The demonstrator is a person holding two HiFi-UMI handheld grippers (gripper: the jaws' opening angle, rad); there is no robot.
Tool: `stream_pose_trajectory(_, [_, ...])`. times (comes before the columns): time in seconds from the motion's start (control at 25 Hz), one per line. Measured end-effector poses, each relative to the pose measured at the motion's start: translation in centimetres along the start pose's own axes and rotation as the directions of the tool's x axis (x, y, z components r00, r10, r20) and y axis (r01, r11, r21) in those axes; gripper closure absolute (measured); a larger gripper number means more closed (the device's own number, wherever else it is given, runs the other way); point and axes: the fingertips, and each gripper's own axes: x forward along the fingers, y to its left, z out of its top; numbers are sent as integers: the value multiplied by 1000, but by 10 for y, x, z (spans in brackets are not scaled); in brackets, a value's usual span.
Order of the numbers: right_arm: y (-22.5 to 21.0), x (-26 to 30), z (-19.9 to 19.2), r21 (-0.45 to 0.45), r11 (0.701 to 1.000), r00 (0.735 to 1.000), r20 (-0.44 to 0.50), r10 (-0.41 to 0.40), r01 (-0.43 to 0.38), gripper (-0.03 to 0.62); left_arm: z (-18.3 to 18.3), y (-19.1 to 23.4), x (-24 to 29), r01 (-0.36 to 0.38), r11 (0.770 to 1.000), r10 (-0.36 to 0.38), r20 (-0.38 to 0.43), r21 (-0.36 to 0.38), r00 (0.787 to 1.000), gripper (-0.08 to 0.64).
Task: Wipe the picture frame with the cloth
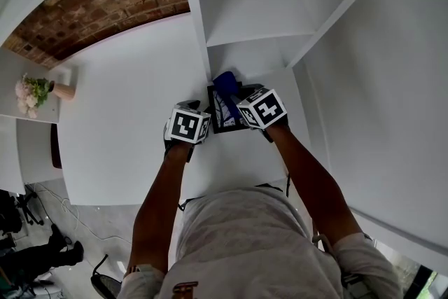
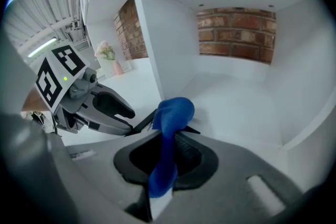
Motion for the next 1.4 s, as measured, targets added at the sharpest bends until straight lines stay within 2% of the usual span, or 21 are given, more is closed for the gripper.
stream_pose_trajectory(0.28, [-39, -28, -26, 80, 993, 996, -10, -90, 91, 543, 0, 0, 0, 13, 1000, -13, -1, -8, 1000, 388])
stream_pose_trajectory(0.44, [-45, -43, -26, 95, 989, 994, 16, -111, 109, 543, -1, 1, 0, 24, 999, -24, 4, -25, 1000, 383])
stream_pose_trajectory(0.72, [-2, -61, 12, 95, 995, 989, 145, -39, 25, 543, -1, 0, -1, 35, 999, -35, 4, -28, 999, 380])
stream_pose_trajectory(0.88, [28, -55, 29, 80, 996, 984, 174, 27, -41, 543, -1, 0, -1, 40, 999, -40, 2, -32, 999, 376])
stream_pose_trajectory(1.16, [62, -18, 26, 79, 989, 985, 128, 113, -123, 543, -1, 2, 0, 42, 998, -42, 10, -48, 999, 366])
stream_pose_trajectory(1.4, [52, 4, 3, 103, 993, 997, 43, 61, -65, 543, 0, 3, 1, 39, 998, -39, 14, -52, 999, 362])
